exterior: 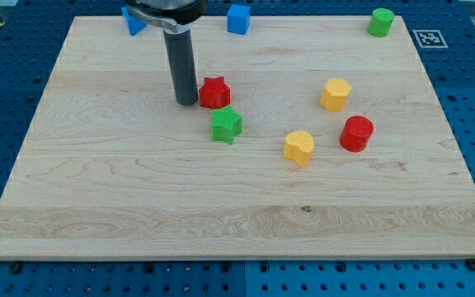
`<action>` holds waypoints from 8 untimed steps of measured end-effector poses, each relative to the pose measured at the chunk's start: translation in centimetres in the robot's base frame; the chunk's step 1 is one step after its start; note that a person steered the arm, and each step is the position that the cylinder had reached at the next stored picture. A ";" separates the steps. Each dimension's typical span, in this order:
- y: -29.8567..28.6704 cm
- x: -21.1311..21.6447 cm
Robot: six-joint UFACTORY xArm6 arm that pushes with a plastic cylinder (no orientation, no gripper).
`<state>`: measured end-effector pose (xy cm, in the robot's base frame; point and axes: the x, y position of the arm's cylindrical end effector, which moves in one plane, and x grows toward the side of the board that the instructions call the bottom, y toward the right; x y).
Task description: Slide the arm towards the top left side of the board
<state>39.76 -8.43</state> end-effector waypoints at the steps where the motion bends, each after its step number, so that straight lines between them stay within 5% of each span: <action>1: 0.5 0.0; 4: 0.9 -0.4; 8: -11.4 -6.9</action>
<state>32.83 -19.81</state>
